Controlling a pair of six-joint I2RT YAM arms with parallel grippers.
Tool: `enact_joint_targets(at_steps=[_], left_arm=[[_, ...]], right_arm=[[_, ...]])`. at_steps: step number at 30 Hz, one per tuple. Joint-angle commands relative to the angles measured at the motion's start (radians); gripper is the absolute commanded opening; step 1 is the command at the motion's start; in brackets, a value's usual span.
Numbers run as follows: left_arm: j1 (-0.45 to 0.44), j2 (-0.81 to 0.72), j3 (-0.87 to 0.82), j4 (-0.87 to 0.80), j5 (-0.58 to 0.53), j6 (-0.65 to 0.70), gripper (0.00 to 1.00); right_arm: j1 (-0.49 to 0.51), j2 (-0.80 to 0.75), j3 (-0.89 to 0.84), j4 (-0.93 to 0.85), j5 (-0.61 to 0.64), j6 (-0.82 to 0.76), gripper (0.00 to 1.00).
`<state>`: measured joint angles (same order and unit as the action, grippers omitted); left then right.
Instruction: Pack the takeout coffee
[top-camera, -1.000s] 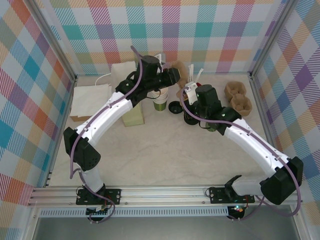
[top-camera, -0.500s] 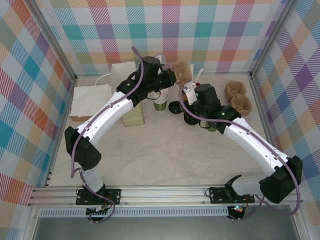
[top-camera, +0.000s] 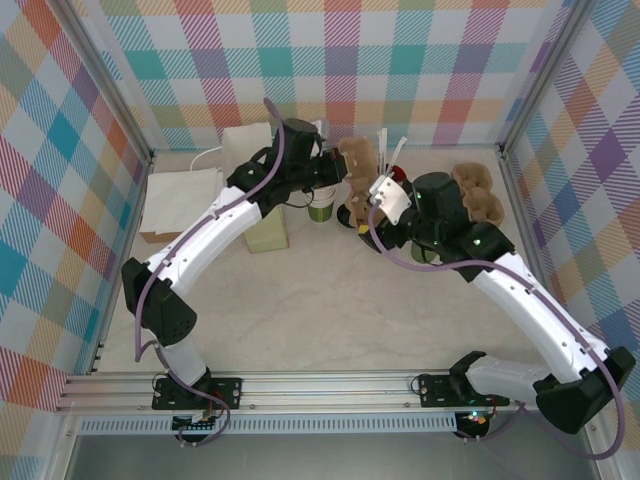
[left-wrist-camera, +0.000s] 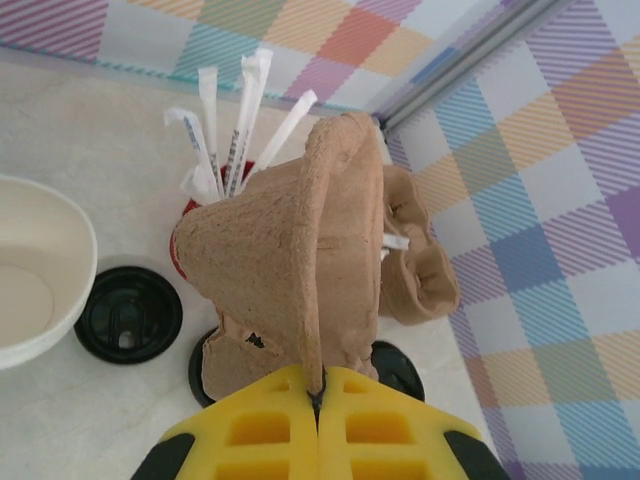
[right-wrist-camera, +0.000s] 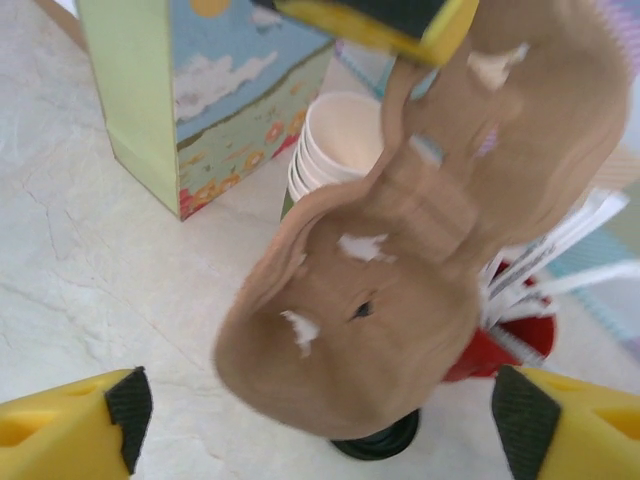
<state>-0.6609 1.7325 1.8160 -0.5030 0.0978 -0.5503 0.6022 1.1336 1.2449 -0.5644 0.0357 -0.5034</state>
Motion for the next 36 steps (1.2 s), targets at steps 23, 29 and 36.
enact_joint_targets(at_steps=[23,29,36], left_arm=[[-0.011,-0.208,-0.184,-0.007,0.142,0.066,0.0],[-0.011,-0.21,-0.183,-0.003,0.143,0.066,0.0],[-0.01,-0.205,-0.175,-0.008,0.149,0.073,0.0]], right_arm=[[-0.021,0.263,0.206,-0.076,-0.18,-0.56,0.75],[-0.032,0.293,0.223,-0.109,-0.201,-0.553,0.65],[-0.036,0.314,0.248,-0.142,-0.22,-0.537,0.5]])
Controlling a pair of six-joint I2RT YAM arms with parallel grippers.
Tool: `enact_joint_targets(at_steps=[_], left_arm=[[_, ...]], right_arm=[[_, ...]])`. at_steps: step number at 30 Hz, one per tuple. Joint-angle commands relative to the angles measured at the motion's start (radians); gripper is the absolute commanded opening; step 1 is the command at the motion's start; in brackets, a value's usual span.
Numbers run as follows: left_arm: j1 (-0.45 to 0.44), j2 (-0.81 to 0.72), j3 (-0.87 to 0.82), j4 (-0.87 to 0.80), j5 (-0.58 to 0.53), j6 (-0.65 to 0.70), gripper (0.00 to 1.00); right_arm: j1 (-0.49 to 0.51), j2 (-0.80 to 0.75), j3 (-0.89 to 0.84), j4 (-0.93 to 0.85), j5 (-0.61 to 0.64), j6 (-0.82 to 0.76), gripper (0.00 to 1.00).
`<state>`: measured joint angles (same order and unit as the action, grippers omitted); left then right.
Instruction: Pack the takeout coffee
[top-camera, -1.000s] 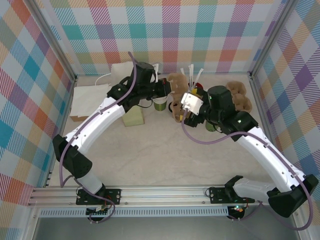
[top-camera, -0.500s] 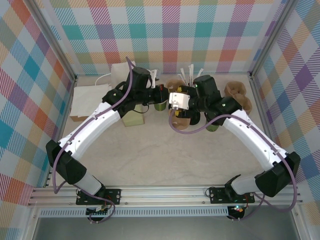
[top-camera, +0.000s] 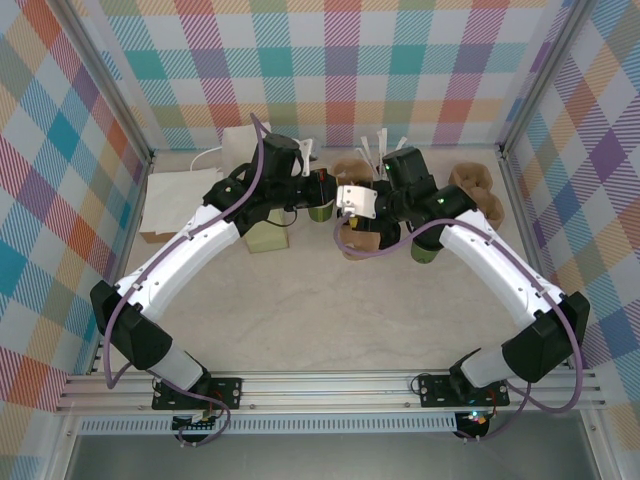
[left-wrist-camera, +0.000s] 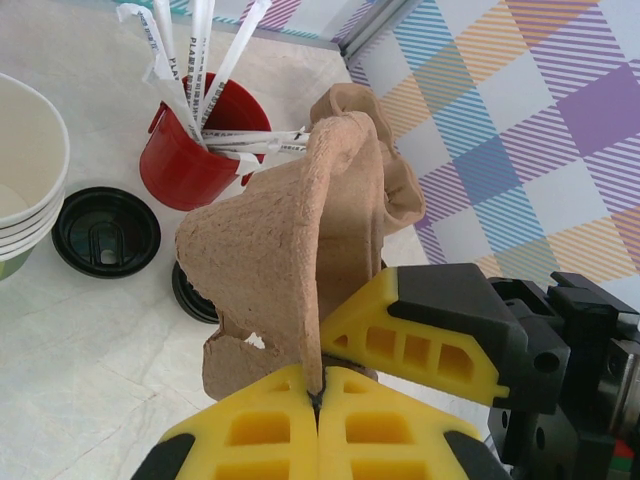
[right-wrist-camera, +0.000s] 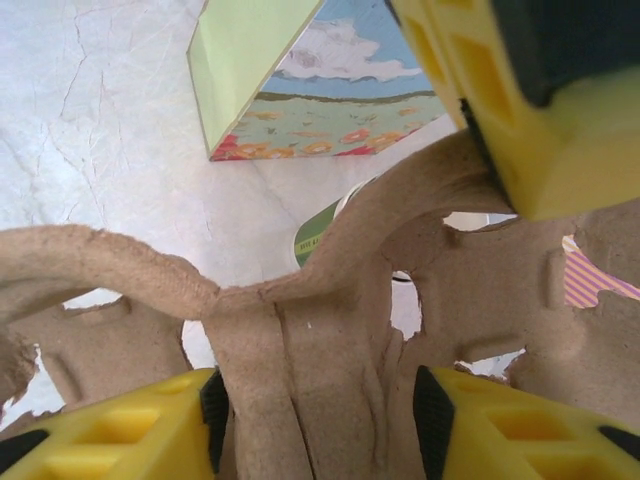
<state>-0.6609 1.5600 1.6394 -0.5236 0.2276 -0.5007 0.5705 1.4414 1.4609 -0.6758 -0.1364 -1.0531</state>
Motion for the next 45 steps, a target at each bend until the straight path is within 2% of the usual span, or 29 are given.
enact_joint_targets(at_steps=[1,8,14,18,23,27,31,35,41,45], left_arm=[[-0.011,-0.032,0.003,0.011,0.017,0.027,0.0],[-0.01,-0.038,0.026,-0.018,-0.009,0.049,0.04],[-0.008,-0.044,0.054,-0.044,-0.023,0.066,0.22],[0.012,-0.061,0.093,-0.102,-0.052,0.094,0.41],[0.115,-0.096,0.154,-0.261,-0.157,0.154,0.54],[0.23,-0.104,0.196,-0.383,-0.292,0.219,0.63],[0.331,-0.047,0.242,-0.485,-0.402,0.26,0.67],[0.386,0.027,0.26,-0.505,-0.509,0.3,0.7],[0.441,0.149,0.289,-0.513,-0.555,0.31,0.7],[0.441,0.187,0.28,-0.483,-0.56,0.318,0.62]], right_arm=[[-0.005,0.007,0.033,-0.033,-0.046,0.014,0.48],[-0.021,0.007,0.038,-0.037,-0.046,0.048,0.4],[-0.027,0.009,0.038,-0.043,-0.036,0.07,0.39],[-0.034,0.004,0.029,-0.044,-0.026,0.088,0.39],[-0.037,-0.007,0.008,-0.045,-0.005,0.124,0.38],[-0.038,-0.019,-0.018,-0.04,0.011,0.153,0.37],[-0.038,-0.022,-0.029,-0.039,0.026,0.177,0.37],[-0.038,-0.025,-0.03,-0.053,0.036,0.189,0.36],[-0.039,-0.05,-0.033,-0.064,0.035,0.212,0.36],[-0.038,-0.077,-0.033,-0.059,0.039,0.236,0.35]])
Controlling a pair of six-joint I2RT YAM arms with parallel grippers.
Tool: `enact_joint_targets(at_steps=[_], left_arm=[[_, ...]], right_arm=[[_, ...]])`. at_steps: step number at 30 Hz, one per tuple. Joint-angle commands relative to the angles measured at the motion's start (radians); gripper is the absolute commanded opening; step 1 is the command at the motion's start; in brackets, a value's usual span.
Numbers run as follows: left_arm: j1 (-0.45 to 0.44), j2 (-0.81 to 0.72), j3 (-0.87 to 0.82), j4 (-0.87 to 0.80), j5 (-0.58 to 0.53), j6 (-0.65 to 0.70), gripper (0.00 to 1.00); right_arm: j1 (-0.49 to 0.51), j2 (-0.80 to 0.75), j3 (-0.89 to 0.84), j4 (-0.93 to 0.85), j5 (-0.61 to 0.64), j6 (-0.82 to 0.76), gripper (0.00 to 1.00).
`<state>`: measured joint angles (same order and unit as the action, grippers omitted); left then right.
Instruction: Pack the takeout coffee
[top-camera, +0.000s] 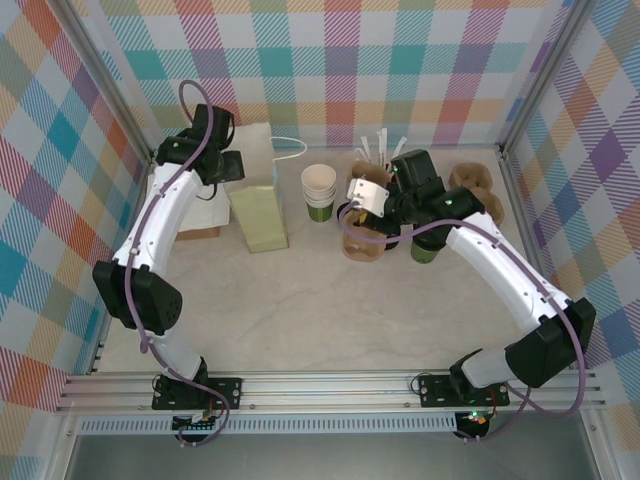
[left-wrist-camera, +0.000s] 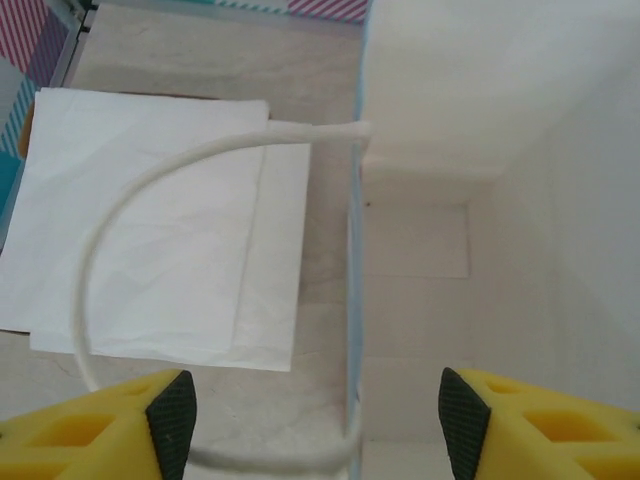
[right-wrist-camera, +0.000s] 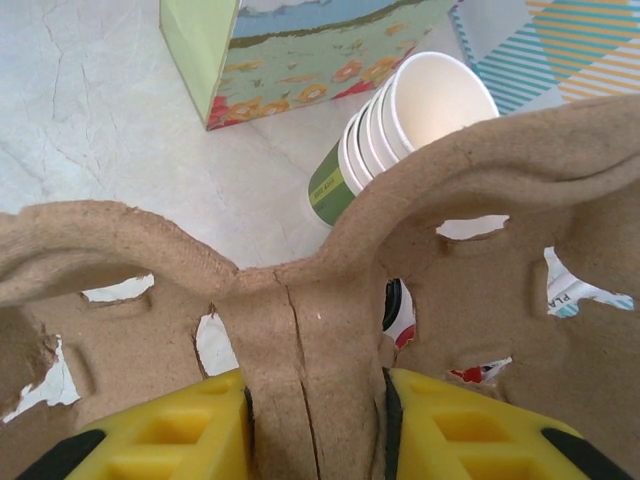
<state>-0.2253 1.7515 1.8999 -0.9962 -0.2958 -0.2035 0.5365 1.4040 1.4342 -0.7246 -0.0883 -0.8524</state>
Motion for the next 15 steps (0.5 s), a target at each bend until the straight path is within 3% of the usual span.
enact_joint_targets(at_steps=[1,7,9,15], left_arm=[[0.006,0.004,0.022,-0.009,-0.034,0.022,0.57],[0.006,-0.003,0.017,-0.002,0.016,0.025,0.2],[0.004,-0.021,0.005,-0.001,0.044,0.026,0.11],[-0.024,-0.114,-0.058,-0.008,0.117,0.021,0.01]], right_arm=[[-0.004,-0.046,-0.003,-0.01,-0.006,0.041,0.35],[-0.004,-0.071,0.048,-0.038,-0.009,0.09,0.34],[-0.004,-0.073,0.083,-0.056,-0.037,0.112,0.34],[-0.003,-0.07,0.197,-0.04,-0.188,0.19,0.33]])
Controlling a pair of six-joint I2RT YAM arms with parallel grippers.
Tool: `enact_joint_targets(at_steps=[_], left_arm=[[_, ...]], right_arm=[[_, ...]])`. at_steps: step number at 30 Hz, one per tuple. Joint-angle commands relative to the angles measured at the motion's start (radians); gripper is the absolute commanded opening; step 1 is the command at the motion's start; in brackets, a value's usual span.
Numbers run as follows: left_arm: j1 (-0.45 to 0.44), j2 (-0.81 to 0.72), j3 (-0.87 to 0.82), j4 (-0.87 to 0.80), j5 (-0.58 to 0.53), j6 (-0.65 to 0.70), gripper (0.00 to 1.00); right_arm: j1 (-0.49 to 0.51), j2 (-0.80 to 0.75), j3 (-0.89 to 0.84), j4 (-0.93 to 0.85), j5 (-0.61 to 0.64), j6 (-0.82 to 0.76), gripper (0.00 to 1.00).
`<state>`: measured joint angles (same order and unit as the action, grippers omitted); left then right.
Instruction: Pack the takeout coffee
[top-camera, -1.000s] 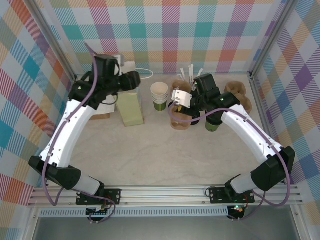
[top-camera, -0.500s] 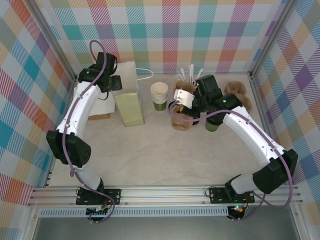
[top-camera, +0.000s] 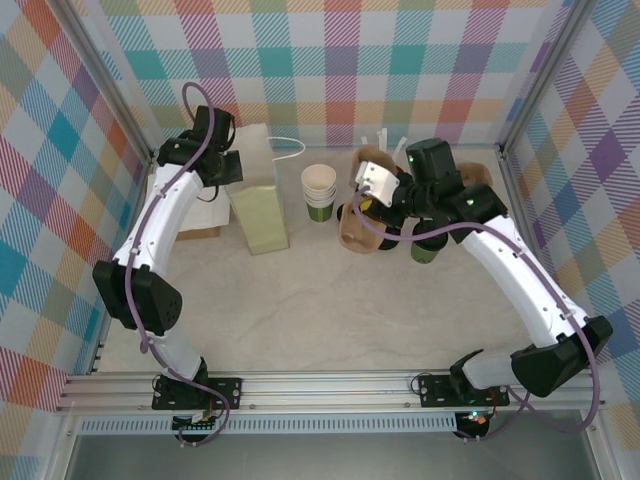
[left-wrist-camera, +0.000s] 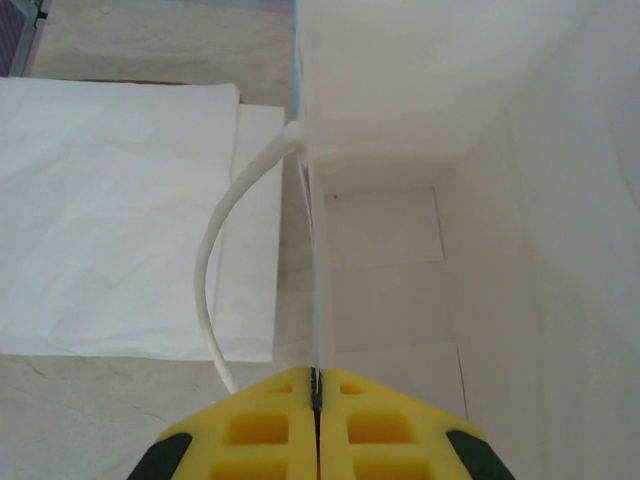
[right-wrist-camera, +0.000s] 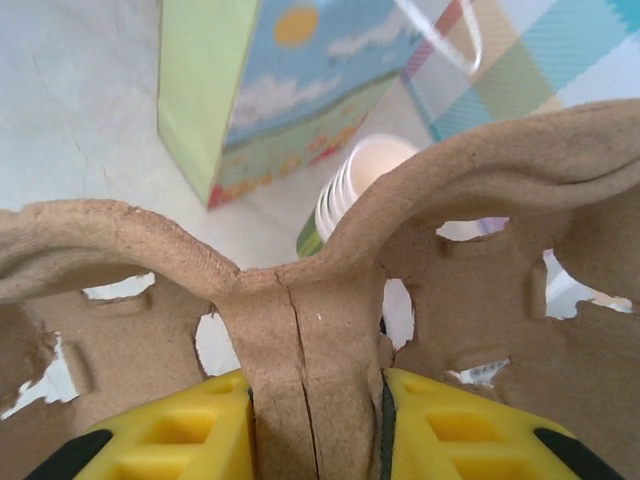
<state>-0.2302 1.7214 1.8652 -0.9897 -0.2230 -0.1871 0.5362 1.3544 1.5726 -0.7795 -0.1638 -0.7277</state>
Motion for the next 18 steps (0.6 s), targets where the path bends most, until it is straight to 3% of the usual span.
enact_joint_targets(at_steps=[1,10,18], left_arm=[[-0.033,-0.104,-0.035,-0.019,0.046,0.002,0.0],[-0.192,-0.263,-0.138,-0.051,0.06,-0.046,0.0],[-0.275,-0.367,-0.257,0.018,0.176,-0.135,0.0]], right_arm=[[-0.002,-0.014,0.08,0.022,-0.145,0.081,0.34],[0.001,0.088,0.256,0.061,-0.281,0.261,0.32],[0.002,0.169,0.364,0.057,-0.477,0.452,0.32]])
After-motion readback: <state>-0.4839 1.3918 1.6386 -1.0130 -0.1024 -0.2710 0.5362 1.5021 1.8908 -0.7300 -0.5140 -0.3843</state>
